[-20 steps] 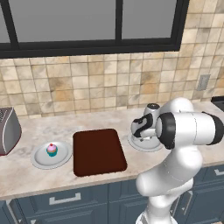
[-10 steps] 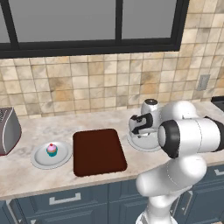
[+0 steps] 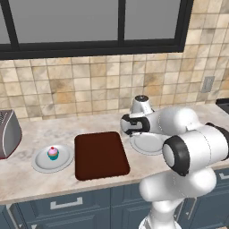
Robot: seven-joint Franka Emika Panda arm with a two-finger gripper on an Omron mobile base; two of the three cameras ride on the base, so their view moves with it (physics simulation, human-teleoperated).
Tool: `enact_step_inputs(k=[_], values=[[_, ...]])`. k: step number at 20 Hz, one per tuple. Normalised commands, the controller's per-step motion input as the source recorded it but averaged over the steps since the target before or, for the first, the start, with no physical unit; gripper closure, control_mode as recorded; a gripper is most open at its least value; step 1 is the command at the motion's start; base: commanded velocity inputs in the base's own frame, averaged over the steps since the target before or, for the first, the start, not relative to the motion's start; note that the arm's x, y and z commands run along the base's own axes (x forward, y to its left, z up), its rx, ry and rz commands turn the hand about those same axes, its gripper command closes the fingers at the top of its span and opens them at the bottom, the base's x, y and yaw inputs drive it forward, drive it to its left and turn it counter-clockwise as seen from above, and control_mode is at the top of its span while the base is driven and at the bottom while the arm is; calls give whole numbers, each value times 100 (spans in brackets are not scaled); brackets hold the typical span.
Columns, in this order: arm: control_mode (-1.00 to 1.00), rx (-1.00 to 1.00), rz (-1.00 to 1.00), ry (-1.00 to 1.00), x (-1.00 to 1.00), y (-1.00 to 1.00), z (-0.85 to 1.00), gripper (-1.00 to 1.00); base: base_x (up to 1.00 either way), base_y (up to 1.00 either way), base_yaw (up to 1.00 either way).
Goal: Move the dessert items from the plates to the tray.
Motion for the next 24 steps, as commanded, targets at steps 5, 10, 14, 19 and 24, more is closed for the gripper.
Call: enact_step_inputs(k=[5,10,14,19,24], values=[[-100,1,8,-1,0,57,20,100,0,0,0],[-100,4,11,-1,0,44,4,100,0,0,0],[-100,2,15,0,0,37,0,100,0,0,0],[-100,0,15,0,4,44,0,100,0,0,0],[-100,0,10,0,11,41,0,100,0,0,0]])
